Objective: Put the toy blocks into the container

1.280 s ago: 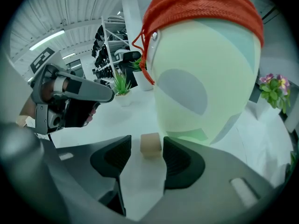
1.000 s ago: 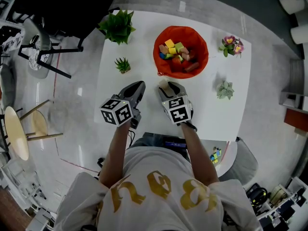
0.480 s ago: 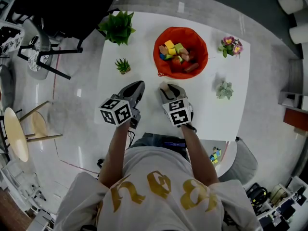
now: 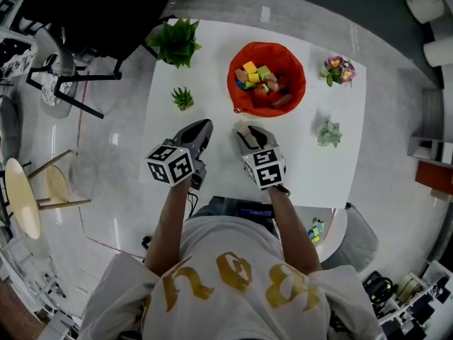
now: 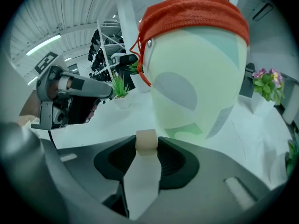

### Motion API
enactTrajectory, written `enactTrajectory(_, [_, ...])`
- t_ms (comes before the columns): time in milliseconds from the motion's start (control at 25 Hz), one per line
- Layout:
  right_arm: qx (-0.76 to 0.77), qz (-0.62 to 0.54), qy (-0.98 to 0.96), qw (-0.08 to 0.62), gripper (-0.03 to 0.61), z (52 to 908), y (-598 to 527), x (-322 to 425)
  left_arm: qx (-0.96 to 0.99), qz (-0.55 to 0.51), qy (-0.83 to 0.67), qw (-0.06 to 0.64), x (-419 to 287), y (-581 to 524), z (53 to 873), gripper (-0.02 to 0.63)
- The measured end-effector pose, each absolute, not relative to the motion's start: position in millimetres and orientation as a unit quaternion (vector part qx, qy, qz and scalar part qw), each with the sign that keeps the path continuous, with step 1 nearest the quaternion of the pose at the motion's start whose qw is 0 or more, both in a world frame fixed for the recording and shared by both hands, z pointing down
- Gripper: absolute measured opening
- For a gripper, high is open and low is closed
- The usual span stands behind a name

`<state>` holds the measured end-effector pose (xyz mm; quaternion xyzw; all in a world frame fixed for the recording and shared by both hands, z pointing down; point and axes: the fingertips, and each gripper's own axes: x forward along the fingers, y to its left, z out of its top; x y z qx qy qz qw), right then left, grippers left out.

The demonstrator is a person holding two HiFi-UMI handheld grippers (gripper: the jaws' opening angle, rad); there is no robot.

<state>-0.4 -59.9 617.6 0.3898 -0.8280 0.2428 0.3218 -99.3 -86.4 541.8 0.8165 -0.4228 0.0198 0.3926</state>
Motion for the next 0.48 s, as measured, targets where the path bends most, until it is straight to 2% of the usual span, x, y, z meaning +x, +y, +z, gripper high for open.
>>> enactTrajectory(480, [0.408, 0.251, -0.829, 0.289, 0.175, 593, -60, 2, 0.825, 0.01, -0.418, 0.381, -99, -86, 527, 0.0])
